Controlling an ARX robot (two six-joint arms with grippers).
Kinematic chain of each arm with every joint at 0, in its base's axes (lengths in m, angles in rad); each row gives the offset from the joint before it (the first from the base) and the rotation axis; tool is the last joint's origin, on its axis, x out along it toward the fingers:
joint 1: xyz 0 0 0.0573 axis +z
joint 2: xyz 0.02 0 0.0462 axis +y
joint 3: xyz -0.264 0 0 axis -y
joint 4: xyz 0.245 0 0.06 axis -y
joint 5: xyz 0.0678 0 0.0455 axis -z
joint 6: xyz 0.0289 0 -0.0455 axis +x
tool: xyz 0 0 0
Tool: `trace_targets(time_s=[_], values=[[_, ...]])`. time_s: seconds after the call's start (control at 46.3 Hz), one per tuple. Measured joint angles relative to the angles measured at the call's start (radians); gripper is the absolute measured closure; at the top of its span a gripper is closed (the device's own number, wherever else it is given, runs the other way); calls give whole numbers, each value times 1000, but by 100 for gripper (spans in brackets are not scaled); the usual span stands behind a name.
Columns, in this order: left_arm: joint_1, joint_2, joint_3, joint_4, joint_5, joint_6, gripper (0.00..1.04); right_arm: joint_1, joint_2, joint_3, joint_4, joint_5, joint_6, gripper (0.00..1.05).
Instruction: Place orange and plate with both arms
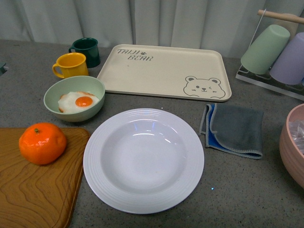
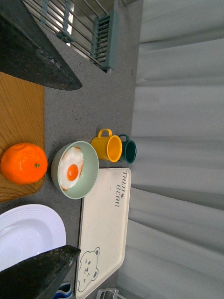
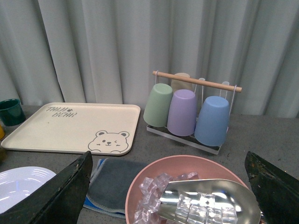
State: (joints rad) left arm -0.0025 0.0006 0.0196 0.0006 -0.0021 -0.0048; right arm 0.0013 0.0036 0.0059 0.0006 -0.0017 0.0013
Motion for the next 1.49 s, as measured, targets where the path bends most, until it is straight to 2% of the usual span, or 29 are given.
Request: trace_targets(time_s=[0.691, 0.777, 0.821, 1.015, 1.231, 1.49], values=[[0, 0, 0, 0, 0, 0, 7, 0, 0, 0, 0, 0, 0, 9], [-20, 53, 32, -91, -94, -37, 7, 0, 0, 0, 0, 0, 0, 9], [-39, 198, 72, -134, -179, -99, 7, 0, 0, 0, 0, 0, 0, 9], [-118, 769, 205, 143, -169, -143, 7, 0, 0, 0, 0, 0, 0, 9], [-121, 1230, 371, 313, -154, -118, 7, 0, 0, 0, 0, 0, 0, 9], [-88, 1553, 503, 320, -122, -133, 7, 0, 0, 0, 0, 0, 0, 9]])
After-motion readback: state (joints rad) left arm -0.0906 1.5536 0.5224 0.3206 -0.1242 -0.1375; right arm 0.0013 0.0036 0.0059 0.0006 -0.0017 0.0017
